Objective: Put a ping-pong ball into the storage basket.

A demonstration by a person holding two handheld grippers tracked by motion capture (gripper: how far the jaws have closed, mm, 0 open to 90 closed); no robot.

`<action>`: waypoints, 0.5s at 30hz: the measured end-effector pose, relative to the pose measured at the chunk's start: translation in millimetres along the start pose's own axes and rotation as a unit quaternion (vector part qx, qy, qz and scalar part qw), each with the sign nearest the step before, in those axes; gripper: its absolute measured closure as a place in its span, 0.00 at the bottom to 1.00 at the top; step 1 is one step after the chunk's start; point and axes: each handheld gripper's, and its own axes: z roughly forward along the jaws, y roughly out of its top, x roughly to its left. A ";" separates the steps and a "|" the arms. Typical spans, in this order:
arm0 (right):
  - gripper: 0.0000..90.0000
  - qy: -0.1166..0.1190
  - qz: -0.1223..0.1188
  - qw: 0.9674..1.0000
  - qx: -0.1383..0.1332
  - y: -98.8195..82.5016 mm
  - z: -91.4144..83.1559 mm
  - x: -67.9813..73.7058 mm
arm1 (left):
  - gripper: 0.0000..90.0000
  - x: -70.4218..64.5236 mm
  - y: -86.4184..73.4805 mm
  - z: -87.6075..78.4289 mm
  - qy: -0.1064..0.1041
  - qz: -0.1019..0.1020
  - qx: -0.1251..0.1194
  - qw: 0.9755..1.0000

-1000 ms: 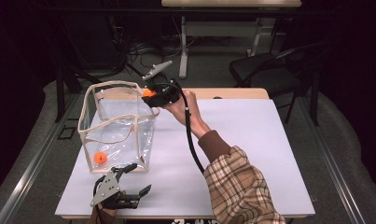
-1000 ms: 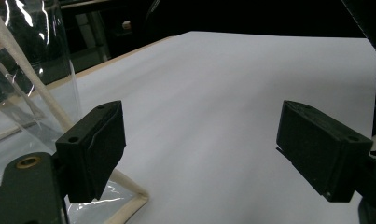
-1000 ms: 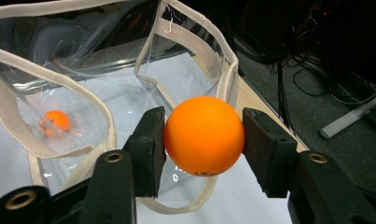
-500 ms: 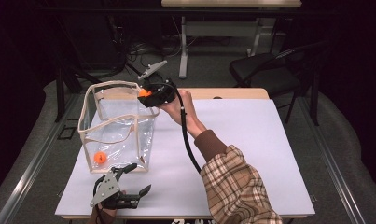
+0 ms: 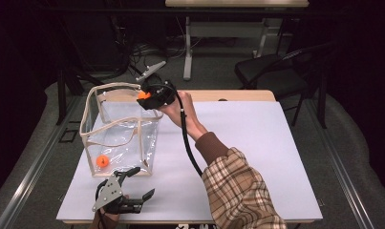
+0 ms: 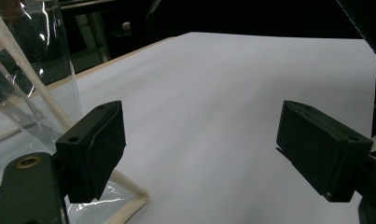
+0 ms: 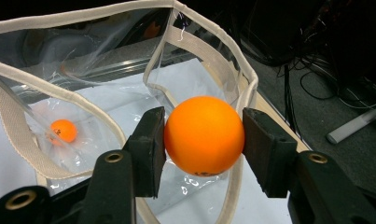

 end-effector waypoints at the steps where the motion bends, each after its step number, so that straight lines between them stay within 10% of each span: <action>1: 0.56 0.001 -0.003 1.000 0.000 0.5 0.9 0.4 | 0.17 -0.1 0.0 0.0 0.000 0.000 0.000 1.000; 15: 0.56 0.006 -0.005 1.000 0.006 4.4 9.7 5.7 | 0.17 0.1 0.0 -0.5 0.000 -0.001 0.000 1.000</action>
